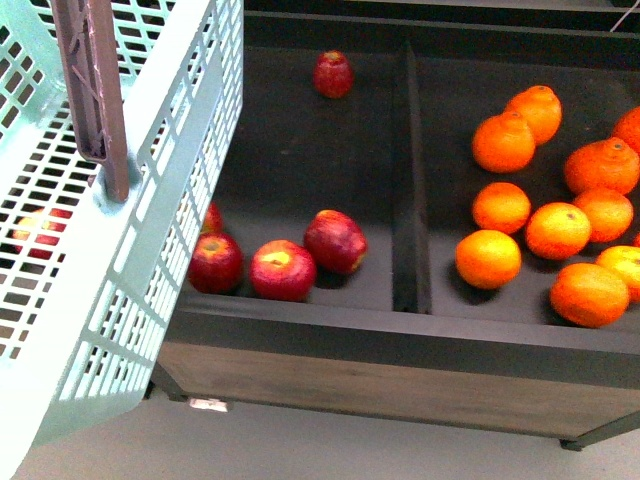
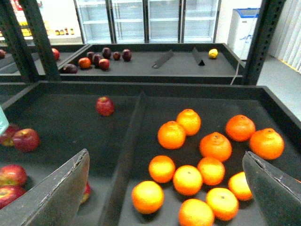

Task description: Pick lemon and mango into basket

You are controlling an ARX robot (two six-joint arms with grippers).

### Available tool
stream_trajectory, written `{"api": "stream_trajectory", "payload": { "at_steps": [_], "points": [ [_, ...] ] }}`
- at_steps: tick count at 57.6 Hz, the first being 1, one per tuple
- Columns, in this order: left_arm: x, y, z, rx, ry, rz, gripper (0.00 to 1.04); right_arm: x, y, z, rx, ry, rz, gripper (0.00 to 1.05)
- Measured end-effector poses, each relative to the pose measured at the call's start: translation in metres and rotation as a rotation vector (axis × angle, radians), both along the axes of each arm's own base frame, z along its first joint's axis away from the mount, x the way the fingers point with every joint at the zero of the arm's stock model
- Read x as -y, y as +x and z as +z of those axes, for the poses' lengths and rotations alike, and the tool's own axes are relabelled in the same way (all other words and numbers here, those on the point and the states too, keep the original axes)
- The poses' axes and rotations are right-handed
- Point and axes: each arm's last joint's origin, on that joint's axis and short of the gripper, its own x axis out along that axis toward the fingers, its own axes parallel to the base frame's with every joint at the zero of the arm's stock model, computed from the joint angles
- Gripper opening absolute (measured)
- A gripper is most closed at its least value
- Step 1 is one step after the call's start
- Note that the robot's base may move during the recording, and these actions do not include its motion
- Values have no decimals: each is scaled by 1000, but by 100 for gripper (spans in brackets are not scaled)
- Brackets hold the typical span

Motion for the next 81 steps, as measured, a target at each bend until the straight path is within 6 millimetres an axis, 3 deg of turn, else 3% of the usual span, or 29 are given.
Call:
{"api": "stream_trajectory", "payload": {
  "at_steps": [81],
  "points": [
    [0, 0, 0, 0, 4, 3, 19, 0, 0, 0, 1, 0, -2, 96]
  ]
}}
